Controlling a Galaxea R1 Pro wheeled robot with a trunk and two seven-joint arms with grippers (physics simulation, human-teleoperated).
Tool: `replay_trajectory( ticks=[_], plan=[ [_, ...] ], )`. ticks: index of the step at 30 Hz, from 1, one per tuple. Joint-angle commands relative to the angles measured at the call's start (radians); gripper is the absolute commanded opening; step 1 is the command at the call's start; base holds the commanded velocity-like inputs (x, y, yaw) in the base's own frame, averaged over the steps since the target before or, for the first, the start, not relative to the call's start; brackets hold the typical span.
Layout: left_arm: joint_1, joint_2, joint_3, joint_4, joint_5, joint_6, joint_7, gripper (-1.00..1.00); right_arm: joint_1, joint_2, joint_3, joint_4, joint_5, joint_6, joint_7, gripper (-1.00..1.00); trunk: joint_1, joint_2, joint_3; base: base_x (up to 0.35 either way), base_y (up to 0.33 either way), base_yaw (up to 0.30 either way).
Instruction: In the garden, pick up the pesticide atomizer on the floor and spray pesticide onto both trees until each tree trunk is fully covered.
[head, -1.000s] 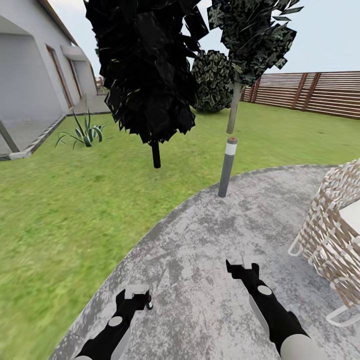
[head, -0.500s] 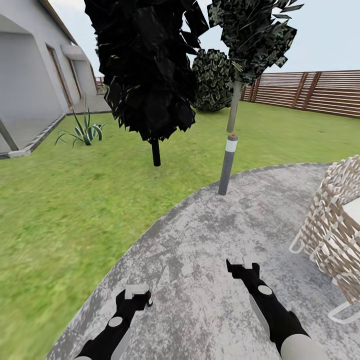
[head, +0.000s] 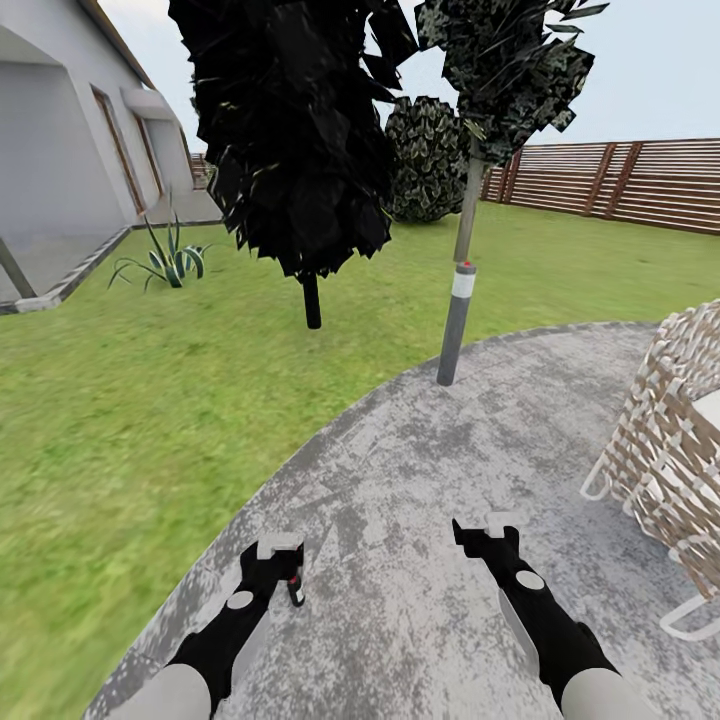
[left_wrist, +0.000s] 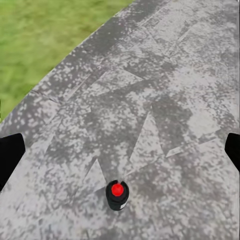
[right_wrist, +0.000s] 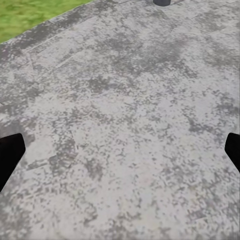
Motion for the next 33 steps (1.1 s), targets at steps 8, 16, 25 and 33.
replay_trajectory(
  ticks=[8,16,25,33],
  plan=[
    [-0.042,-0.001,0.000,-0.003,-0.002,-0.001,0.000,1.00,0.000,0.000,0.002,0.001,0.000,0.000,0.000,1.00,0.031,-0.056,-0.025,0.000,0.000,0.000],
    [-0.060,-0.002,0.001,-0.007,-0.003,-0.001,0.000,1.00,0.000,0.001,0.002,0.002,0.000,0.000,0.000,1.00,0.061,-0.112,-0.050,0.000,0.000,0.000],
    [-0.056,0.003,-0.004,0.000,-0.001,-0.005,0.000,1.00,0.000,0.002,0.003,0.000,-0.001,0.000,0.000,1.00,0.096,-0.175,-0.080,0.000,0.000,0.000],
    [-0.054,0.007,-0.005,0.020,-0.001,-0.011,0.000,1.00,0.000,0.002,0.002,0.000,-0.002,-0.001,0.000,1.00,0.127,-0.231,-0.117,0.000,0.000,0.000]
  ],
)
